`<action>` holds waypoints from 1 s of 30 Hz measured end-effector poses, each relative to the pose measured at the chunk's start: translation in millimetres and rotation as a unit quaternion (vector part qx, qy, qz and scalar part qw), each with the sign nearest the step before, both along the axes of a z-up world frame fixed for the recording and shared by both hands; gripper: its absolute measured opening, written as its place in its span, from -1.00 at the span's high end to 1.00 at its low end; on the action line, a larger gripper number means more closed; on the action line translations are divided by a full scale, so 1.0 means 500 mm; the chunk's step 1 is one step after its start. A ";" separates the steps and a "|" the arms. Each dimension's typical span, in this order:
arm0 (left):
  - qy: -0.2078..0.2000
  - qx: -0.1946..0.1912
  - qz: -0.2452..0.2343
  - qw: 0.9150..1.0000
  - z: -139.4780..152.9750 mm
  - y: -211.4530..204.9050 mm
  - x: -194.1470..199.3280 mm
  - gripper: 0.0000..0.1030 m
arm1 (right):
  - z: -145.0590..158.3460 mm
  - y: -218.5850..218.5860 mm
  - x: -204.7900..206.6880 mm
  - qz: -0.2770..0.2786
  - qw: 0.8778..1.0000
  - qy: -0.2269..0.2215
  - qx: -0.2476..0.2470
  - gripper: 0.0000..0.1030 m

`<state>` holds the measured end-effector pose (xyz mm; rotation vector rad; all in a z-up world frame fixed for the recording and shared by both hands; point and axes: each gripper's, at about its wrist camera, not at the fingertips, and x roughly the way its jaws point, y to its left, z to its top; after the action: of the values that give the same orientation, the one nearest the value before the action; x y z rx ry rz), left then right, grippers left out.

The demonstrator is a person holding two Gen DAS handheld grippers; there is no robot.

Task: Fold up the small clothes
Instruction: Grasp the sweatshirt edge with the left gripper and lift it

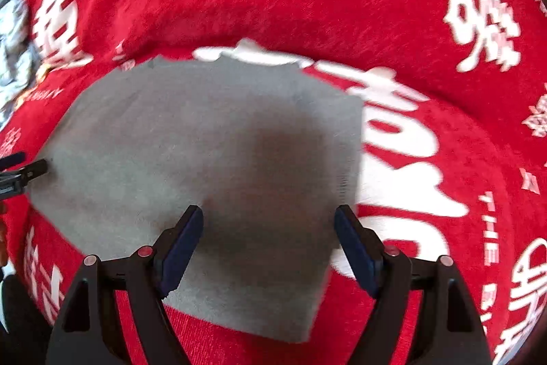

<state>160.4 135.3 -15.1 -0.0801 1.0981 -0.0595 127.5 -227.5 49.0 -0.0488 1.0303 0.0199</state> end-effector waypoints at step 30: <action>0.067 -0.188 0.001 0.980 -0.063 0.024 0.148 0.51 | -0.098 0.217 0.172 0.067 0.997 -0.015 0.018 -0.79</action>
<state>234.4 147.2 -46.4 -0.4303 1.2102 -0.2629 213.8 -119.2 0.0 -0.0865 0.9943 0.1596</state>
